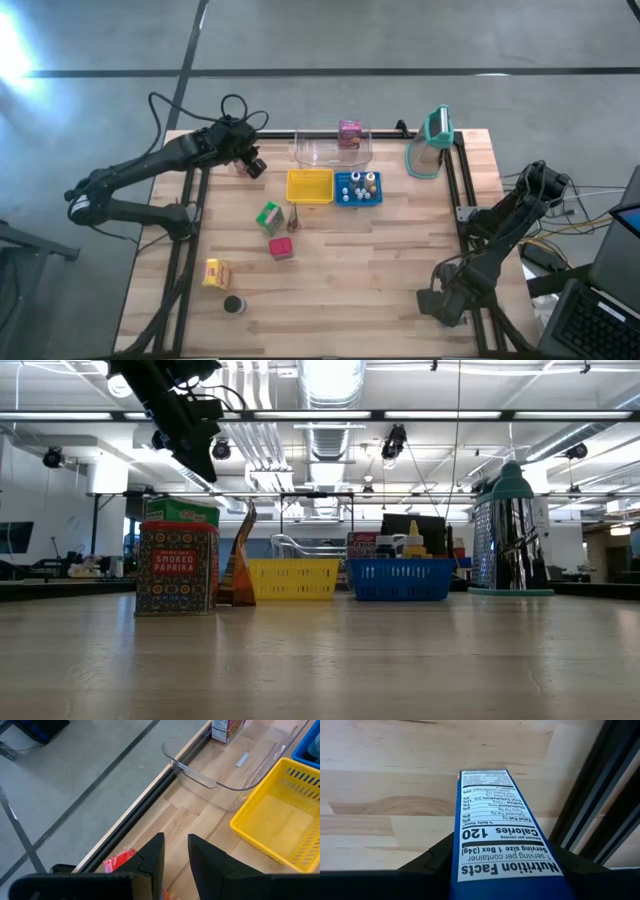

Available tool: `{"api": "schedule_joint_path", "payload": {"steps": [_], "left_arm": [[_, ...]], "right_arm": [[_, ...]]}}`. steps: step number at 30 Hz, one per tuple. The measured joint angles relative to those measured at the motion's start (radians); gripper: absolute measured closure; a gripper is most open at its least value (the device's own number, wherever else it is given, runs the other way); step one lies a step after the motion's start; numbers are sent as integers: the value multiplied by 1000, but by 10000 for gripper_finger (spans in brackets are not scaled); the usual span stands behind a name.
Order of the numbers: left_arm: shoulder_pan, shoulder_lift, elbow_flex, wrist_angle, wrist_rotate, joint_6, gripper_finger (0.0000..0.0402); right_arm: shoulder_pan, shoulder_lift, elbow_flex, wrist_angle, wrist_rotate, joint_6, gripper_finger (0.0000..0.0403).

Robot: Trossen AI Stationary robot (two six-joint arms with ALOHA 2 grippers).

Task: Pick & Place Kitchen Items
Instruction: Put the blue cereal box into the transparent bin

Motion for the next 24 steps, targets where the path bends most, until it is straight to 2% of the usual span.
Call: {"api": "schedule_joint_path", "payload": {"steps": [6, 14, 24], "left_arm": [[0, 0, 0, 0, 0, 0, 310], [0, 0, 0, 0, 0, 0, 309], [0, 0, 0, 0, 0, 0, 310]], "right_arm": [[0, -2, 0, -2, 18, -22, 235], [0, -18, 1, -2, 103, -77, 251], [-26, -53, 0, -21, 183, -205, 231]]}}
